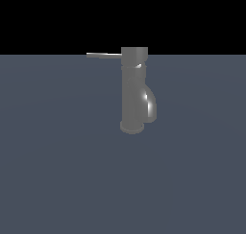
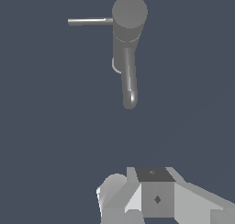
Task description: Turn on the faucet by rotating a designated handle.
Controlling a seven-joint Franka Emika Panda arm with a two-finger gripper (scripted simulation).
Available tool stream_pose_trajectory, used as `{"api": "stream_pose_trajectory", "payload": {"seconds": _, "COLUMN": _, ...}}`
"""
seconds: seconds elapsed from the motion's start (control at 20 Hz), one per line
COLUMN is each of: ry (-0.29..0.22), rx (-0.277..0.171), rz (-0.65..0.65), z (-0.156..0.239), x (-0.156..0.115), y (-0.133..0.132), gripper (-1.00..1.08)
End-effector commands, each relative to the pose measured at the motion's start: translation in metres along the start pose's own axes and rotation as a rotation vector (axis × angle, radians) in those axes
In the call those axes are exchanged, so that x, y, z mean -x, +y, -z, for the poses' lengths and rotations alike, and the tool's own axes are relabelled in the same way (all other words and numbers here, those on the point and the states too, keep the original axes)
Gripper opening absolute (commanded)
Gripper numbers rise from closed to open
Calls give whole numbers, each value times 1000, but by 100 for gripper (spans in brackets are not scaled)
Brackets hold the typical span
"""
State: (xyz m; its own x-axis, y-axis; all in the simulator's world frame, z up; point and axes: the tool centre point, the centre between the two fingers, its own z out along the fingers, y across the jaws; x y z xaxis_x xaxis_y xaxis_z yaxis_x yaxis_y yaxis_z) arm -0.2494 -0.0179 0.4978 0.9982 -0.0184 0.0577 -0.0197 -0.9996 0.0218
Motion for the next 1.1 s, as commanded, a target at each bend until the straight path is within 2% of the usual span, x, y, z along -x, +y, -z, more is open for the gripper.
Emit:
{"api": "stream_pose_trajectory", "payload": {"seconds": 0.0, "ry": 0, "rx": 0, "rz": 0, "z": 0, "x": 0, "y": 0, "gripper": -100}}
{"api": "stream_pose_trajectory", "payload": {"seconds": 0.55, "ry": -3, "rx": 1, "rz": -62, "z": -9, "x": -6, "y": -14, "gripper": -100}}
{"api": "stream_pose_trajectory", "payload": {"seconds": 1.05, "ry": -11, "rx": 2, "rz": -228, "z": -34, "x": -27, "y": -48, "gripper": -100}}
